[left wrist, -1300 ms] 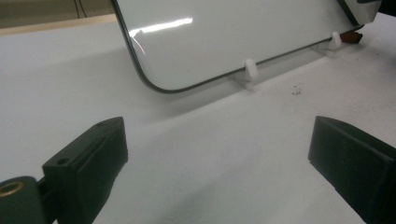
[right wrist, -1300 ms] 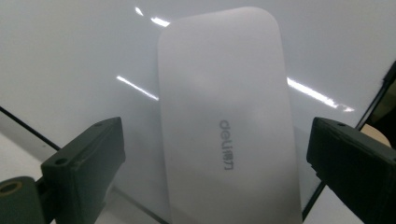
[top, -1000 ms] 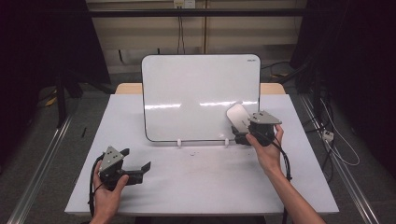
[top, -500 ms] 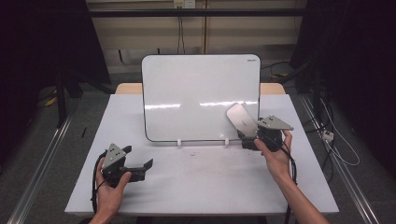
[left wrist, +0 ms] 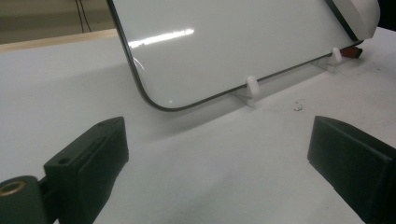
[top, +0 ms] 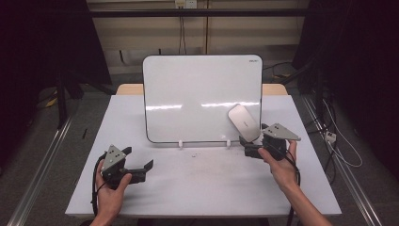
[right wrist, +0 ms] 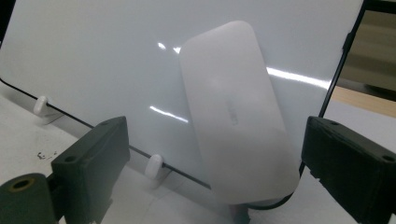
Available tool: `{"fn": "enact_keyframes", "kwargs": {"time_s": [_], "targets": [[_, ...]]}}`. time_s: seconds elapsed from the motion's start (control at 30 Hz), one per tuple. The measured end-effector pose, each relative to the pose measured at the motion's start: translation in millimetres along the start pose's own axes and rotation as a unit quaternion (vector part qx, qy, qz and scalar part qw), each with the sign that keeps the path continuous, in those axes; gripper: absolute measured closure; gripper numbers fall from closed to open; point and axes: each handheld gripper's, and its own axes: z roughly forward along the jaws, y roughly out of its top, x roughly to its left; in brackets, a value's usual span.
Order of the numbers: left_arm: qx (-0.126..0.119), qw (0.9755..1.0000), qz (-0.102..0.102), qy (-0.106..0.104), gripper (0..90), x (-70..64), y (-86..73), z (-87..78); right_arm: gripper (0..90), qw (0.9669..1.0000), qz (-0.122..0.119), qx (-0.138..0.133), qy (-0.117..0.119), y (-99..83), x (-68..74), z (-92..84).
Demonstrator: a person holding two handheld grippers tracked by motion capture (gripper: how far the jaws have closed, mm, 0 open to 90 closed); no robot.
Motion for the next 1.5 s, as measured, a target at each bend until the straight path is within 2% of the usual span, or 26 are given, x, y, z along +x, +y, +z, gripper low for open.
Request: {"fn": "enact_keyframes", "kwargs": {"time_s": [0.33, 0.4, 0.63, 0.77, 0.9, 1.13, 1.3, 1.43, 1.5], "targets": [[0.003, 1.0000, -0.001, 0.001, 5.0, -0.6, -1.1, -0.7, 7.3, 0.9999, 0.015, 0.001, -0.002, -18.0, -4.1, -16.8], [0.000, 1.0000, -0.007, 0.000, 5.1, -1.6, -1.2, -0.2, 7.3, 0.9998, 0.017, 0.002, -0.007, -21.0, -5.8, -21.1], [0.005, 1.0000, -0.001, 0.002, 5.0, -3.8, -1.6, -1.3, 7.3, 0.9996, 0.018, 0.011, -0.021, -33.2, -12.9, -33.1], [0.004, 1.0000, -0.001, 0.004, 5.0, -4.1, -1.8, -2.2, 7.5, 0.9991, 0.020, 0.027, -0.027, -40.3, -15.8, -38.4], [0.002, 1.0000, -0.001, 0.007, 5.0, -4.1, -1.8, -3.0, 7.6, 0.9990, 0.022, 0.026, -0.030, -47.4, -16.7, -44.1], [0.002, 0.9999, 0.002, 0.011, 4.9, -4.3, -2.7, -4.1, 8.2, 0.9984, 0.034, 0.027, -0.037, -63.6, -18.9, -46.3], [0.003, 0.9999, -0.002, 0.012, 4.9, -6.4, -4.6, -5.6, 7.7, 0.9984, 0.030, 0.017, -0.043, -67.9, -20.1, -48.2], [0.010, 0.9999, 0.000, 0.012, 4.9, -7.7, -6.4, -7.7, 7.7, 0.9983, 0.026, 0.023, -0.046, -71.1, -19.3, -46.2], [0.009, 0.9999, -0.005, 0.014, 4.9, -7.5, -7.4, -8.1, 7.7, 0.9983, 0.029, 0.020, -0.046, -70.0, -19.8, -45.7]]}}
